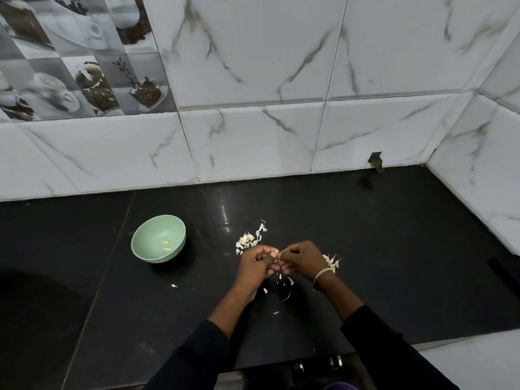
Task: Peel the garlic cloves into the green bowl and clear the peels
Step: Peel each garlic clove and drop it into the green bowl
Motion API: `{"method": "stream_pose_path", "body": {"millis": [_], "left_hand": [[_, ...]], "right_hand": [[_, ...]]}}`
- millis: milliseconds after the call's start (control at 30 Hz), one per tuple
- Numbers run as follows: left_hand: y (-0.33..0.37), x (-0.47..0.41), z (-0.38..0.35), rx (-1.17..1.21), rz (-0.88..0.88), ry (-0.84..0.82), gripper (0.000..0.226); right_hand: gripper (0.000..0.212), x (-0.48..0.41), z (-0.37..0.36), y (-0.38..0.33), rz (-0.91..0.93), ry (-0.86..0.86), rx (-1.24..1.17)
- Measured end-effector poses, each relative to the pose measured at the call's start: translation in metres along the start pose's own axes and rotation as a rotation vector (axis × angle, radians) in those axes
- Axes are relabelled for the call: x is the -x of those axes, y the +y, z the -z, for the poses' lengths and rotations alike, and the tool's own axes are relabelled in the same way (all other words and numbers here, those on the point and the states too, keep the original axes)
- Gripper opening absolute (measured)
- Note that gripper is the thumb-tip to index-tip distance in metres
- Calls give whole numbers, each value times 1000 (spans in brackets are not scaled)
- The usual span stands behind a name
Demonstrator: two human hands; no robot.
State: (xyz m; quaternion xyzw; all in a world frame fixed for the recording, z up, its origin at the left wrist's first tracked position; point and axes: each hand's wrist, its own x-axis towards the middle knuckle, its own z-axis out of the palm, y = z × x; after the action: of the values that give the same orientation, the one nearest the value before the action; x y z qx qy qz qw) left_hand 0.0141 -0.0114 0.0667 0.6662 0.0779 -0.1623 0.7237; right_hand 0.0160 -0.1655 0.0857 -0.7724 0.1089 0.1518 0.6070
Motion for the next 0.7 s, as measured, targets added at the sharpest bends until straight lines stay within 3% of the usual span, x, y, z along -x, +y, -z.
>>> {"method": "stream_pose_path", "body": {"millis": [400,700], "left_hand": [[2,1,2,-241,-163,0,9],[8,-2,6,-299,-152,-95,22]], "right_hand": [[21,3,3,-4,73,1,207],[16,5,12,-7,17,-117,88]]}}
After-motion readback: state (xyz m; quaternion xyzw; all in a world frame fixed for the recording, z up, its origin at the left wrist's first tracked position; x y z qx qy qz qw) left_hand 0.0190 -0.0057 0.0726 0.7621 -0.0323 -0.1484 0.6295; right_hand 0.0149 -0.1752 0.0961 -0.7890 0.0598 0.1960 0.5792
